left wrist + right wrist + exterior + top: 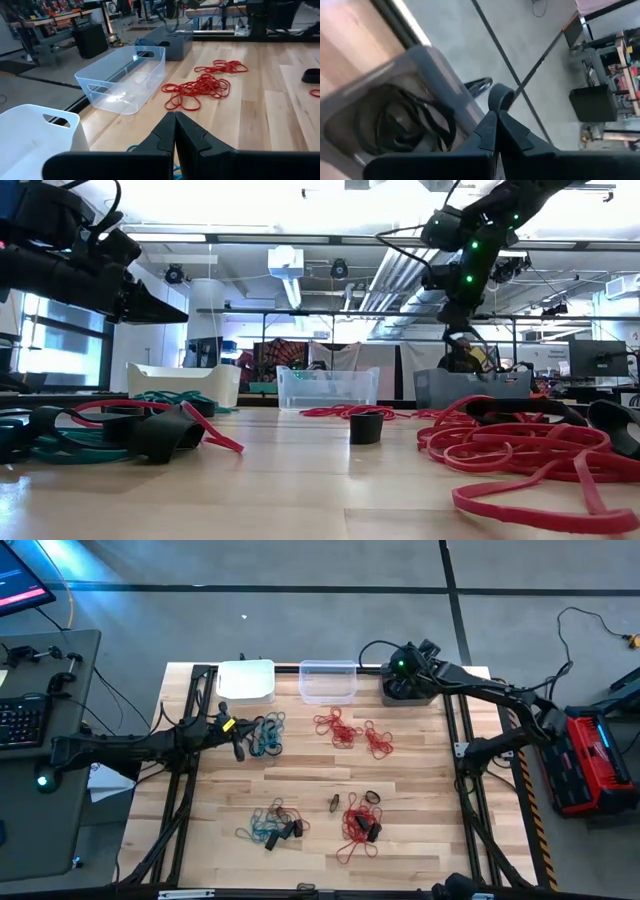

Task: Sort rubber bands into baskets
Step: Put the black rubber band into the black bin

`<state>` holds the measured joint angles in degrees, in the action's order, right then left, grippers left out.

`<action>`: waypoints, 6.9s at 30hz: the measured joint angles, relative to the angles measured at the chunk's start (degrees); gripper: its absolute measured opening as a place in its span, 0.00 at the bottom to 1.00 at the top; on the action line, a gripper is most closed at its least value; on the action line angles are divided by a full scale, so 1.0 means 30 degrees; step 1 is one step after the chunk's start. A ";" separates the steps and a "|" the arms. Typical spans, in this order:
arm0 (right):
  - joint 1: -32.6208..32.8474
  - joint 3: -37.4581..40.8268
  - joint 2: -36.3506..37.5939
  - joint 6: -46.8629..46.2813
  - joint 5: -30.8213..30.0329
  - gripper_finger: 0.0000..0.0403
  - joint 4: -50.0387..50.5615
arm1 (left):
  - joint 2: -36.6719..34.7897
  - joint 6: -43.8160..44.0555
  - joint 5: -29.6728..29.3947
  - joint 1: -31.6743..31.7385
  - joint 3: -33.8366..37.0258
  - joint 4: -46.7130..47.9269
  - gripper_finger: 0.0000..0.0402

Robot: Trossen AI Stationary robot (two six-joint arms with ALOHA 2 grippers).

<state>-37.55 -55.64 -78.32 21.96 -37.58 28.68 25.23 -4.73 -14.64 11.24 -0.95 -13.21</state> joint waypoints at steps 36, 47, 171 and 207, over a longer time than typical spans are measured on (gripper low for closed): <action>-0.1303 0.3847 -0.0509 -0.2163 0.5340 0.00 -0.2737 | -0.0005 0.0029 -0.0106 0.0000 0.0002 0.0044 0.00; -0.1482 0.3854 -0.2047 -0.3937 0.6698 0.08 -0.4119 | -0.0002 0.0022 -0.0101 0.0000 0.0007 0.0044 0.00; 0.7072 0.7257 -0.1311 -0.5314 1.6772 0.00 -1.9493 | 0.0000 0.1356 0.0789 -0.0004 0.0007 -0.0983 0.00; 0.7072 0.7257 -0.1246 -0.5321 1.6815 0.00 -1.8804 | 0.8545 0.4535 -0.3804 0.0015 -0.4579 0.7291 0.24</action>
<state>-16.34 -33.87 -82.06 6.00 12.86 -27.73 50.87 8.87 -26.05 11.29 -14.69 8.66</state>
